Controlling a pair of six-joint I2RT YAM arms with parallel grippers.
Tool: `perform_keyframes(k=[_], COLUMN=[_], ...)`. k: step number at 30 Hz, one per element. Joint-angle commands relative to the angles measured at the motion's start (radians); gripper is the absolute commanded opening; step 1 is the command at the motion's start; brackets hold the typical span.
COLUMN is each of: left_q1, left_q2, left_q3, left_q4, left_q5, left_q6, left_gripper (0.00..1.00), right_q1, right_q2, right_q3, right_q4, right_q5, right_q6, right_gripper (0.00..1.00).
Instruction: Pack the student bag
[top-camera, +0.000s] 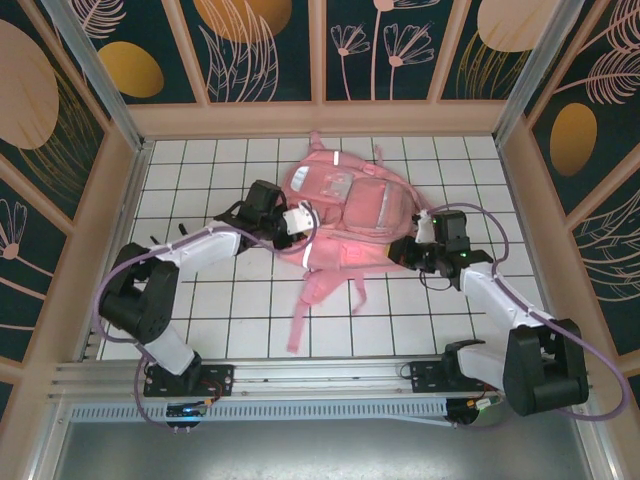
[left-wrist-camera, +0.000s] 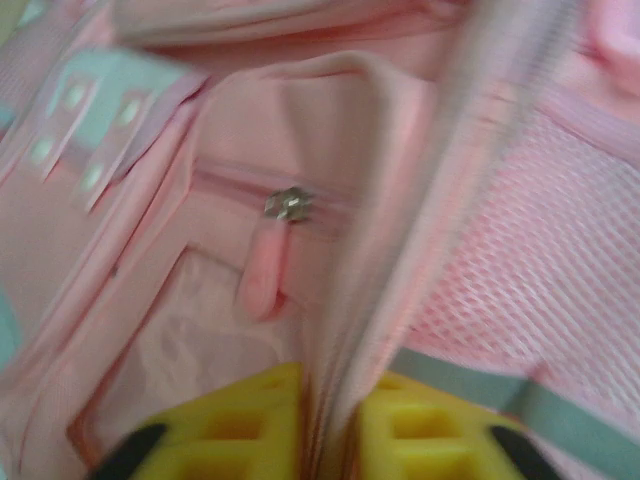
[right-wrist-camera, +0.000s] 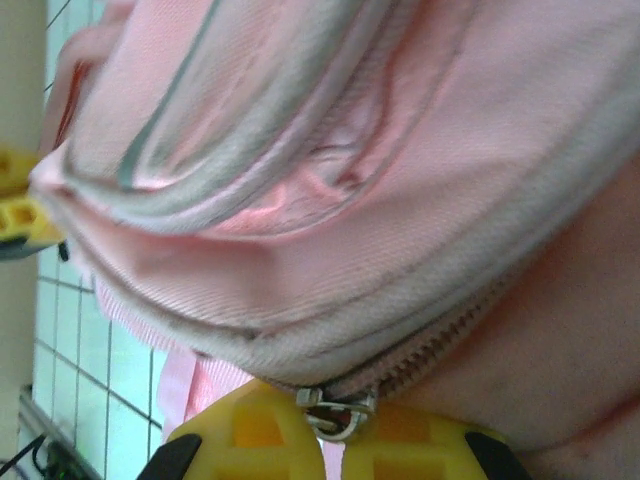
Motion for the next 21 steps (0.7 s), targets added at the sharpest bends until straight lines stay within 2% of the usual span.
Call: perform_keyframes(k=[1, 2, 4, 8, 10, 12, 15, 18, 19, 20, 21], left_q1=[0.055, 0.058, 0.067, 0.08, 0.079, 0.079, 0.076, 0.056, 0.045, 0.028, 0.012], left_q2=[0.084, 0.111, 0.154, 0.167, 0.14, 0.094, 0.047, 0.047, 0.047, 0.048, 0.05], left_q3=[0.139, 0.196, 0.299, 0.376, 0.333, 0.255, 0.138, 0.084, 0.086, 0.094, 0.101], left_q4=[0.202, 0.171, 0.066, -0.082, -0.103, -0.112, -0.083, -0.07, -0.075, -0.084, -0.091], left_q5=[-0.279, -0.34, -0.366, -0.192, -0.078, -0.03, 0.055, 0.112, 0.117, 0.108, 0.082], left_q6=[-0.369, -0.51, -0.725, -1.028, -1.135, -1.284, -1.464, -1.588, -1.596, -1.595, -1.592], left_gripper=[0.56, 0.57, 0.59, 0.57, 0.57, 0.57, 0.57, 0.6, 0.63, 0.7, 0.72], right_q1=[0.095, 0.143, 0.228, 0.342, 0.367, 0.378, 0.388, 0.406, 0.412, 0.417, 0.421], right_q2=[0.034, 0.053, 0.096, 0.207, 0.256, 0.303, 0.352, 0.378, 0.38, 0.381, 0.383], right_q3=[0.022, 0.034, 0.056, 0.102, 0.12, 0.134, 0.149, 0.159, 0.16, 0.158, 0.155], right_q4=[0.063, 0.102, 0.192, 0.358, 0.41, 0.456, 0.493, 0.493, 0.497, 0.504, 0.511], right_q5=[-0.094, -0.109, -0.116, -0.068, -0.042, -0.03, -0.049, -0.063, -0.068, -0.077, -0.085], right_q6=[-0.011, 0.0, 0.034, 0.081, 0.094, 0.104, 0.108, 0.097, 0.094, 0.095, 0.096], right_gripper=[0.0, 0.0, 0.0, 0.0, 0.0, 0.0, 0.0, 0.0, 0.0, 0.0, 0.0])
